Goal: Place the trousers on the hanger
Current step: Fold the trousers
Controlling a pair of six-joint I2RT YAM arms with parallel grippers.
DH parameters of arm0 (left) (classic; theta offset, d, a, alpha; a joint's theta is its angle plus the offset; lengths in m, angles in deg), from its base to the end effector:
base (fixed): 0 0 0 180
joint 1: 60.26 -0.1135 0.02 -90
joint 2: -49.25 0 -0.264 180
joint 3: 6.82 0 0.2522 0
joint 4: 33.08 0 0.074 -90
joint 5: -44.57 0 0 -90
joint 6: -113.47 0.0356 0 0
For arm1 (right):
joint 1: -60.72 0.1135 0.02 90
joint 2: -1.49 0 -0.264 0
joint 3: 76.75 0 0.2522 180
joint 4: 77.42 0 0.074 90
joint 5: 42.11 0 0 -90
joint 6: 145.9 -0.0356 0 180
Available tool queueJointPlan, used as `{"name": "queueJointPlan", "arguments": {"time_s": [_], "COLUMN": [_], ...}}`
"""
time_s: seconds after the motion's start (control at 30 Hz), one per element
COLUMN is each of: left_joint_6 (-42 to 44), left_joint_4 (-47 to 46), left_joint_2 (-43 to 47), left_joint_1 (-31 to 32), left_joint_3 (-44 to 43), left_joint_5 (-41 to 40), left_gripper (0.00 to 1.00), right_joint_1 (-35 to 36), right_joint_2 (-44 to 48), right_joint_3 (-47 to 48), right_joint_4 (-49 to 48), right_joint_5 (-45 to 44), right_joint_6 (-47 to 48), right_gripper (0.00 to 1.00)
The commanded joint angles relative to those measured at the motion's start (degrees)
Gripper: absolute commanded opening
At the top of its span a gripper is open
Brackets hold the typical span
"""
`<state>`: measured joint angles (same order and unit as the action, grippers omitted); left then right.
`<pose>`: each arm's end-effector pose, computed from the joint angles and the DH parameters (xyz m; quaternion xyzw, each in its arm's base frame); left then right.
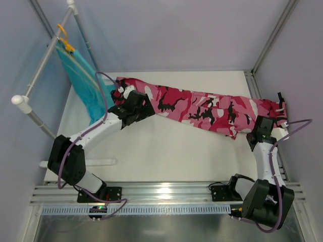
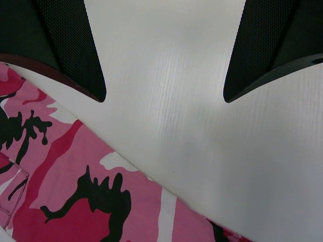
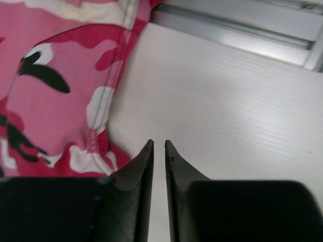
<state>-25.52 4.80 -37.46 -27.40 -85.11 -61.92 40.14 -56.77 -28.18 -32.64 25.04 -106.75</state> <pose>0.2819 -0.1700 0.2620 -0.1817 0.9020 -0.1407 0.3655 0.1747 -0.0804 0.2086 0.5940 0.7226 -0.1040 0.3379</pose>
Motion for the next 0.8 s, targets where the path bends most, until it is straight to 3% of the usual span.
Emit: {"name": "queueJointPlan", "arguments": {"time_s": [0.0,0.07,0.2,0.27,0.47,0.77], "left_joint_6": [1.09,2.14,2.15,1.88,1.88,0.21], "left_joint_4": [0.49,0.4,1.63,0.94,-1.7,-5.31], "left_joint_2": [-1.43,-2.57,-6.26,-7.23,-6.71,-7.24], "left_joint_1": [-1.66,-2.97,-7.89,-11.05,-13.0,-13.0], "left_joint_3": [-4.01,-4.9,-7.01,-6.66,-5.17,-1.83], "left_joint_5": [-0.57,1.1,7.59,9.98,12.88,16.23], "left_gripper": [0.98,0.98,0.98,0.98,0.97,0.96], "right_joint_1": [0.45,2.11,4.67,5.71,11.88,11.88], "right_joint_2": [3.14,4.2,3.16,1.23,-3.26,-9.39], "right_joint_3": [-1.14,-2.28,-4.22,-5.01,-2.81,-6.24], "right_joint_4": [-7.53,-9.66,-15.88,-17.23,-10.99,-19.94], "right_joint_5": [14.54,16.69,18.8,21.71,14.15,8.35], "right_joint_6": [4.88,5.06,6.81,5.95,-3.28,-5.66], "right_gripper": [0.22,0.41,0.58,0.59,0.7,0.7]}}
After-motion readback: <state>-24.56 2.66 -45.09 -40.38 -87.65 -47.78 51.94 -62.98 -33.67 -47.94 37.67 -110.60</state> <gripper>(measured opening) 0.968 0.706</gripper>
